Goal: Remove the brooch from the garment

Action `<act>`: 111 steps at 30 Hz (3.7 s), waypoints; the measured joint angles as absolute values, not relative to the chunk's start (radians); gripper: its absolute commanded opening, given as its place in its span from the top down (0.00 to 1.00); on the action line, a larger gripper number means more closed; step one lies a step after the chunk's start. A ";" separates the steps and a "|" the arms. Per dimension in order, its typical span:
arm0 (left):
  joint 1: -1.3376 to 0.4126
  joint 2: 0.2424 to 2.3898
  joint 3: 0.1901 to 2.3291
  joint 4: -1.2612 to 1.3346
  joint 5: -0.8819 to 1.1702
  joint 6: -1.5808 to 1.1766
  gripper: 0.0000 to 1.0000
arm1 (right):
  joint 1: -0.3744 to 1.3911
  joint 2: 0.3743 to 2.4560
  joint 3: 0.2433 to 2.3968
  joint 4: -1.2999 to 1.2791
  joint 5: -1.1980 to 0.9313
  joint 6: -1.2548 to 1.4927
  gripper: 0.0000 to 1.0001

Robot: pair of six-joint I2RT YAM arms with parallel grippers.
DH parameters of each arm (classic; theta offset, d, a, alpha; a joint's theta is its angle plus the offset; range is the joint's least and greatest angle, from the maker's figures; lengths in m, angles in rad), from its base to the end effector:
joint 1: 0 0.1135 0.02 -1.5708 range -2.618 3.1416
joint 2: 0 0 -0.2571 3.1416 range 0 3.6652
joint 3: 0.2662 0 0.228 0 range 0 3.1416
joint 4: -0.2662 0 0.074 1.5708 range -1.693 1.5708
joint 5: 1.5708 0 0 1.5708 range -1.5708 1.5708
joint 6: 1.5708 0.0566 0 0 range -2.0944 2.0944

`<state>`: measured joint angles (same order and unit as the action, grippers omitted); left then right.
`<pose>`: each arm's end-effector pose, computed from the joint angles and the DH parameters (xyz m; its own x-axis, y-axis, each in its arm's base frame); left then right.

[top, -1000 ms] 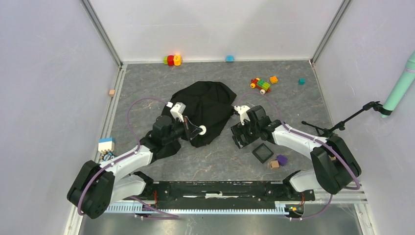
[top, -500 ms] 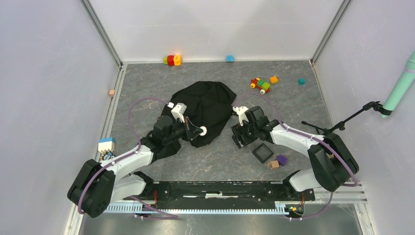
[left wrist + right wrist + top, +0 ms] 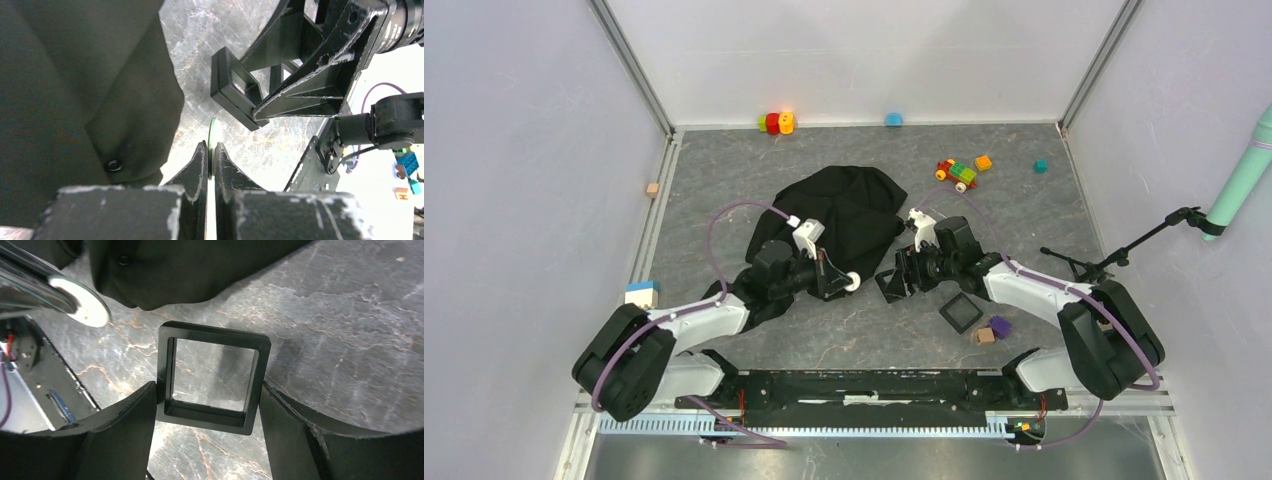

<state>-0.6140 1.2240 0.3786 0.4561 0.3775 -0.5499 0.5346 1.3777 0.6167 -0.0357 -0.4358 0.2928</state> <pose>0.1846 -0.1557 0.1824 -0.6900 -0.1080 -0.7157 0.5321 0.5945 -0.6028 0.2106 0.1525 0.1680 -0.7957 -0.1670 -0.5822 -0.5077 0.7081 0.4908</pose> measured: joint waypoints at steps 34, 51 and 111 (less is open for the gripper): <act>-0.641 1.791 0.362 0.992 0.524 -1.101 0.98 | 0.519 1.361 0.545 0.118 -0.506 0.380 0.39; -0.653 1.456 0.402 0.532 0.347 -0.890 0.98 | 0.493 1.369 0.415 0.339 -0.520 0.564 0.41; -1.025 1.489 0.377 0.911 -0.042 0.576 0.98 | 0.337 1.367 0.344 0.455 -0.809 0.728 0.42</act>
<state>-1.0248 1.4895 0.3775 0.9112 -0.0422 0.5762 0.3374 1.3666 0.3439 0.4553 -0.8085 0.7284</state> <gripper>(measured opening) 0.051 0.740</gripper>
